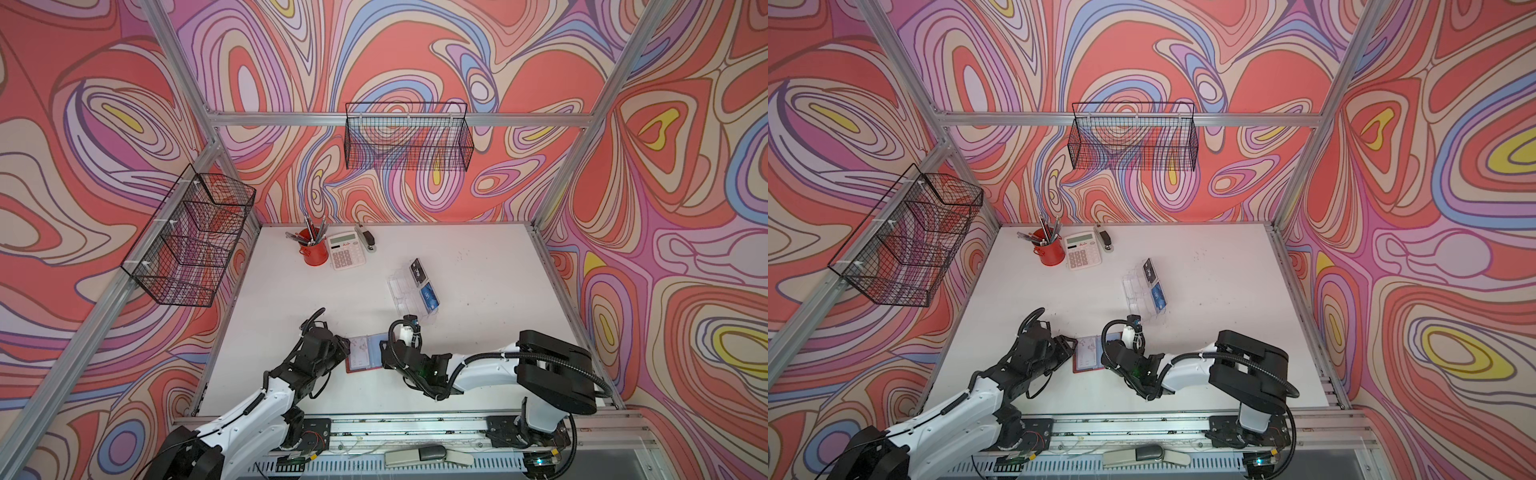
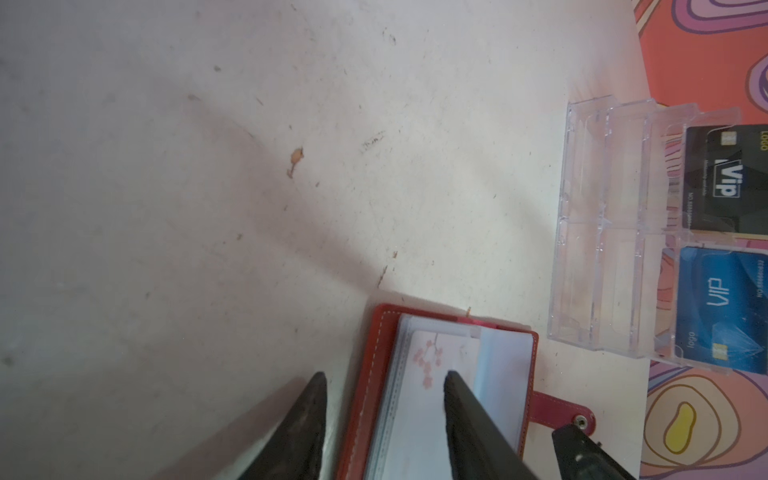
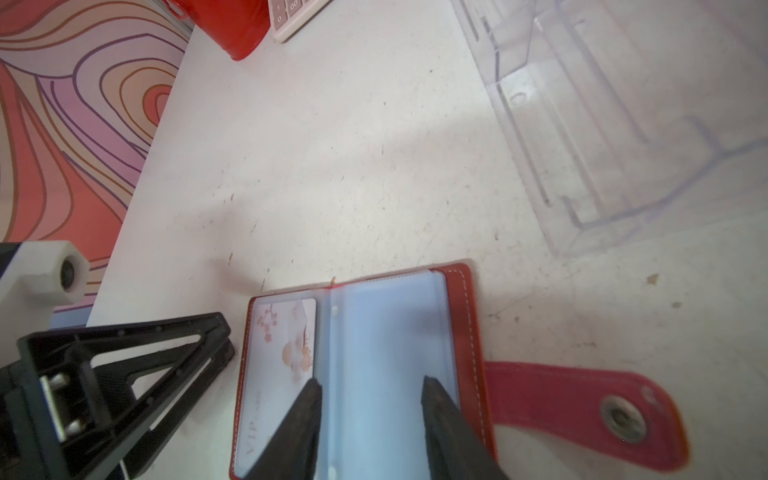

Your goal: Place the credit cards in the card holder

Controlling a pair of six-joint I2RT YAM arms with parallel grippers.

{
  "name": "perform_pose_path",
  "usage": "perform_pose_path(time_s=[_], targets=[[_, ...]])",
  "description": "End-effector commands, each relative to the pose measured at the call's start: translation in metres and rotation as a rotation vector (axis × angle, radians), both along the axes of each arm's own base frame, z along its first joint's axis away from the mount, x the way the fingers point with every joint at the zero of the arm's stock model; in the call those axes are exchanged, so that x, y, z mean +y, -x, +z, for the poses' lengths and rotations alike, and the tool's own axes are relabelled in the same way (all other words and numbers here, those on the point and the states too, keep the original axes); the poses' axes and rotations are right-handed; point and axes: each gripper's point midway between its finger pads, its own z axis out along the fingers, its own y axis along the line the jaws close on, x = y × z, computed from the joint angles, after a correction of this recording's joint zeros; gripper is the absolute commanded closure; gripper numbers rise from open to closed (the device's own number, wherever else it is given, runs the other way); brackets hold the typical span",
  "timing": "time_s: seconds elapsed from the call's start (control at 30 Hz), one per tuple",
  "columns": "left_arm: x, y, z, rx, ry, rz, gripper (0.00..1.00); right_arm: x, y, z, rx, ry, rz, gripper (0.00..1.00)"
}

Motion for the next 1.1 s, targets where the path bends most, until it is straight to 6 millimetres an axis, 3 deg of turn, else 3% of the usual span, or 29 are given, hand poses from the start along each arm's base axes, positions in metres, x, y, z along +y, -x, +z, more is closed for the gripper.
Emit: perform_pose_path(time_s=[0.0,0.23,0.27,0.4,1.07], targets=[[-0.006,-0.006,0.009,-0.019,0.022,-0.008,0.52,-0.007,0.000,0.002,-0.018,0.051,-0.011,0.54],[-0.007,-0.008,0.008,-0.020,0.028,-0.011,0.52,0.006,0.001,-0.009,0.020,0.049,0.030,0.51],[-0.007,-0.007,0.008,-0.018,0.026,-0.012,0.52,0.004,0.001,-0.022,0.039,0.068,0.033,0.51],[-0.008,-0.007,0.008,-0.018,0.028,-0.015,0.52,0.005,-0.002,-0.032,0.073,0.063,0.043,0.52],[-0.011,-0.008,0.001,0.014,0.026,-0.025,0.51,0.012,-0.003,-0.038,0.089,0.070,0.063,0.54]])
